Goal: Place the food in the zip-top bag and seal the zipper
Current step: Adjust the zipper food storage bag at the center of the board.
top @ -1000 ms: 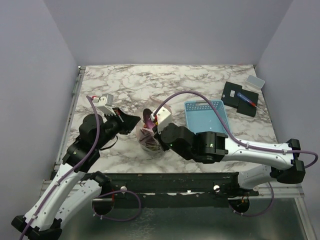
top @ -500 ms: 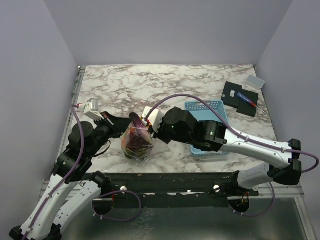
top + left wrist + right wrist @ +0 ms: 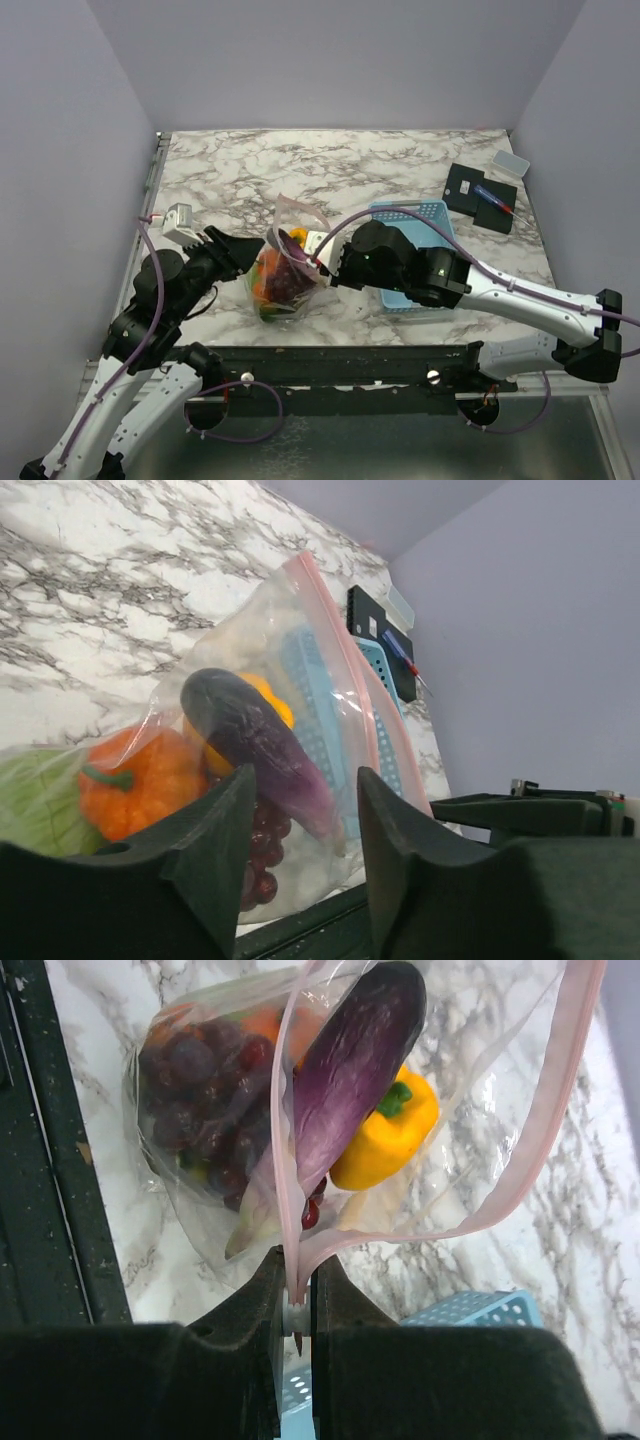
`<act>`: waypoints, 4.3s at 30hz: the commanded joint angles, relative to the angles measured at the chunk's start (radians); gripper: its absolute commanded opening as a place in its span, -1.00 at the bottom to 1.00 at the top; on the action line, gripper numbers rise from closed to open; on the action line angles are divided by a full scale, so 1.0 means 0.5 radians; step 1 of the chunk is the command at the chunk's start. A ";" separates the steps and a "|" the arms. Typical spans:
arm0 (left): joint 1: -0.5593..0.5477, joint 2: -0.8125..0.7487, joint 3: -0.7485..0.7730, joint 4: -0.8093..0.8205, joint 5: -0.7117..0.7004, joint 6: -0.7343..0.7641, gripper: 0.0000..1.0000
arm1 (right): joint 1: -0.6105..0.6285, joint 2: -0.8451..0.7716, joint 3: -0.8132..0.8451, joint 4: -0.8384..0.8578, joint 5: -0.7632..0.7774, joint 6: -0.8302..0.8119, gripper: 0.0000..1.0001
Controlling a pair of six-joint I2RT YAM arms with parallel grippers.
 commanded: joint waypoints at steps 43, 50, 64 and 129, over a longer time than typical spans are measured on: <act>-0.086 0.964 0.665 0.264 1.999 1.576 0.48 | -0.015 -0.090 0.271 -0.224 -0.782 -0.543 -0.99; -0.224 1.046 0.583 0.267 2.061 1.610 0.48 | -0.015 -0.172 0.202 -0.181 -0.766 -0.511 -0.99; -0.273 0.891 0.472 0.258 2.109 1.552 0.40 | -0.015 -0.274 0.188 -0.209 -0.701 -0.433 -0.99; -0.546 0.843 0.621 -0.377 1.207 1.654 -1.00 | -0.015 0.264 1.128 -0.870 -0.439 0.085 -0.99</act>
